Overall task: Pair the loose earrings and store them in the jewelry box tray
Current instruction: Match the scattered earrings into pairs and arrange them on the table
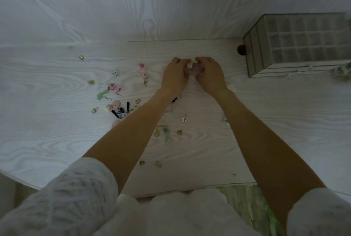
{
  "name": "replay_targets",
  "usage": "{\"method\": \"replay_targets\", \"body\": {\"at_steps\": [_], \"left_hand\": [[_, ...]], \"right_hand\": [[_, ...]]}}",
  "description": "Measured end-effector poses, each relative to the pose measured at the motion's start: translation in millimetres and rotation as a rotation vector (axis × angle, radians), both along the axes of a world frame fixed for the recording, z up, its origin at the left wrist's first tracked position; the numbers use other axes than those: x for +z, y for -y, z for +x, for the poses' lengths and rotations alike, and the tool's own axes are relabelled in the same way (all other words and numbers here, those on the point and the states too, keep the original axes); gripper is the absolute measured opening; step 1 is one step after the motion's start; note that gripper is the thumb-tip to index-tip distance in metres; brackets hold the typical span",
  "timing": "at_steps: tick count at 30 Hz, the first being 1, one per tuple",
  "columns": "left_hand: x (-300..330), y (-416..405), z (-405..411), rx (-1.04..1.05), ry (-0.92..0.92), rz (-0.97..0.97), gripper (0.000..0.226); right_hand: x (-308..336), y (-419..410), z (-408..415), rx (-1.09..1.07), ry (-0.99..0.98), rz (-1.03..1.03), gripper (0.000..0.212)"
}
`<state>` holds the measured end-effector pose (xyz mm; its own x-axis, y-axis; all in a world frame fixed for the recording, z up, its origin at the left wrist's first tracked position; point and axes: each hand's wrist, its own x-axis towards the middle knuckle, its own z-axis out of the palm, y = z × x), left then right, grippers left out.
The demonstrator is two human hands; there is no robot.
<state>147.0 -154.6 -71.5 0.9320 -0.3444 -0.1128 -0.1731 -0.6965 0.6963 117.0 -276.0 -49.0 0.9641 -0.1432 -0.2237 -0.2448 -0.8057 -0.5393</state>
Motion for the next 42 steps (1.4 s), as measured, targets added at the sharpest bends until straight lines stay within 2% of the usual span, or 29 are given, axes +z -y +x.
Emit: {"method": "replay_targets", "body": {"at_steps": [5,8,11,14,16,19,22,25,30,34,39,42], "left_hand": [[5.1,-3.7,-1.8,-0.002,-0.02,-0.008,0.051],[18.9,-27.9,-16.4,-0.004,0.022,-0.096,0.04],[35.4,-80.0,-43.1,0.026,0.141,-0.146,0.029],[44.2,-144.1,-66.2,0.161,0.185,-0.053,0.029],[45.8,-180.3,-79.8,0.267,0.145,0.038,0.031],[42.7,-210.1,-103.3,0.288,0.05,0.136,0.034],[31.7,-211.7,-120.4,0.285,-0.054,0.185,0.038],[20.3,-204.3,-128.0,0.288,-0.108,0.213,0.038],[15.5,-215.2,-132.1,0.33,-0.079,0.171,0.026],[14.9,-226.5,-133.1,0.314,-0.048,0.177,0.025],[12.0,-228.7,-130.5,0.197,0.007,0.181,0.021],[14.5,-229.3,-127.9,0.233,-0.016,0.13,0.02]], "right_hand": [[2.4,0.5,-2.1,0.044,-0.001,-0.04,0.055],[11.8,-1.8,-17.6,0.08,0.122,-0.118,0.043],[29.1,-20.4,-46.3,0.078,0.238,-0.039,0.029],[37.9,-52.4,-69.2,0.126,0.228,0.084,0.023],[35.7,-77.0,-75.4,0.197,0.166,0.138,0.022],[27.3,-117.1,-72.5,0.363,0.084,0.126,0.023],[20.1,-154.9,-56.7,0.503,0.118,0.116,0.025],[14.8,-181.2,-36.0,0.537,0.117,0.087,0.023],[2.6,-208.3,-22.1,0.636,0.04,-0.097,0.026],[-0.5,-211.6,-27.2,0.662,0.069,-0.196,0.023],[1.3,-209.3,-39.2,0.612,0.036,-0.114,0.026],[8.2,-205.3,-44.8,0.514,0.017,0.008,0.027]]}}
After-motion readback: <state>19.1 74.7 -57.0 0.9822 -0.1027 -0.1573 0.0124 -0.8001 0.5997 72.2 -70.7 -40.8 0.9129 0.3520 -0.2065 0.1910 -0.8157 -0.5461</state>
